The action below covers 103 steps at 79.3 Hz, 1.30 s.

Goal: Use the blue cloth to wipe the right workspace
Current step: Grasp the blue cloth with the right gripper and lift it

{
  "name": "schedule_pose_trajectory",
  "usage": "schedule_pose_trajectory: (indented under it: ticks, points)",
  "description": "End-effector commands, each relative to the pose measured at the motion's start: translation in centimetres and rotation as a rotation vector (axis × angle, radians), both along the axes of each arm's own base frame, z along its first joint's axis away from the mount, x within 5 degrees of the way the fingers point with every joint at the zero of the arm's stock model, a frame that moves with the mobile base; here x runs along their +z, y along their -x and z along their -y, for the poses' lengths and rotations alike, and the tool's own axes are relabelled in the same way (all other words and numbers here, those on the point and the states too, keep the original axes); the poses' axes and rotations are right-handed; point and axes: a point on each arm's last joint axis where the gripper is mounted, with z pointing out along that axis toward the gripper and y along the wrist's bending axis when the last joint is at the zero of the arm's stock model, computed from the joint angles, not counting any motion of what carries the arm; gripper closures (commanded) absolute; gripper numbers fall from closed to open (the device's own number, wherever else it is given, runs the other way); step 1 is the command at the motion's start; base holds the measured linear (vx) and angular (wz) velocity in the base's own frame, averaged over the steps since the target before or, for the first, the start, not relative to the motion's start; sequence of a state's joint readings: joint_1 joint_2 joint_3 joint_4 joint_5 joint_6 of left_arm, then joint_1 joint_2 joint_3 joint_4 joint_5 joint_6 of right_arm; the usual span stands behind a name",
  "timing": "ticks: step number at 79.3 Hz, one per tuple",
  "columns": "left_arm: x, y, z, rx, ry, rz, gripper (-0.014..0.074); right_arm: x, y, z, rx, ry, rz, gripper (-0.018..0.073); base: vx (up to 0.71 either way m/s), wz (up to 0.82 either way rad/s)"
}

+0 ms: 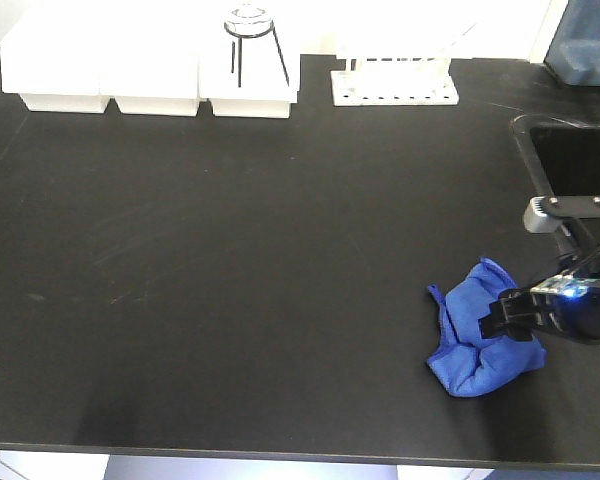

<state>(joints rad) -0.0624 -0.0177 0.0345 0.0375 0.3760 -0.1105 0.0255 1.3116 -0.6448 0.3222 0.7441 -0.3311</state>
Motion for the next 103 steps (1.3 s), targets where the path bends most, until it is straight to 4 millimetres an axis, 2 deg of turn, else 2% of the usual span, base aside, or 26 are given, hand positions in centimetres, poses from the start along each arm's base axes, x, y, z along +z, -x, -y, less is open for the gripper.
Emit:
schedule_pose_trajectory:
  ticks: [1,27,37,44,54,56,60,68,80,94,103]
  points:
    - [1.7,-0.1,0.1,-0.01,0.009,0.12,0.0603,0.5,-1.2,-0.2,0.001,-0.02,0.061,-0.0002,0.0,0.0]
    - [1.7,-0.1,0.1,-0.01,0.009,0.12,0.0603,-2.6,-3.0,-0.2,0.002,-0.011,0.007,-0.0001,0.0,0.0]
    - [1.7,-0.1,0.1,-0.01,0.009,0.12,0.0603,-3.5,-3.2,-0.2,-0.001,-0.011,-0.028,0.0053,0.0,0.0]
    - [1.7,-0.1,0.1,-0.01,0.009,0.12,0.0603,-3.8,-3.2,-0.2,-0.002,-0.01,-0.035,0.0196,0.0,0.0]
    - [1.7,-0.1,0.1,-0.01,0.009,0.12,0.0603,-3.7,-3.2,-0.2,0.004,-0.01,-0.043,0.0535,0.0,0.0]
    - [1.7,-0.1,0.1,-0.01,0.009,0.12,0.0603,-3.7,-3.1,-0.2,0.002,-0.012,-0.046,0.0575,0.0,0.0]
    - [1.7,-0.1,0.1,-0.01,0.009,0.12,0.0603,-3.6,-3.1,-0.2,0.0,-0.015,-0.043,0.0573,0.0,0.0]
    - [1.7,-0.1,0.1,-0.01,0.009,0.12,0.0603,-2.5,-2.8,-0.3,-0.001,-0.02,-0.003,0.0563,0.0,0.0]
    - [1.7,-0.1,0.1,-0.01,0.009,0.12,0.0603,0.7,-1.8,-0.4,-0.009,-0.045,0.117,0.0563,0.0,0.0]
    - [1.7,-0.1,0.1,-0.01,0.009,0.12,0.0603,5.7,1.1,-0.5,-0.006,-0.081,0.322,0.0563,0.0,0.0]
    - [1.7,-0.1,0.1,-0.01,0.009,0.12,0.0603,8.2,3.3,-0.5,-0.001,-0.092,0.441,0.0563,0.0,0.0]
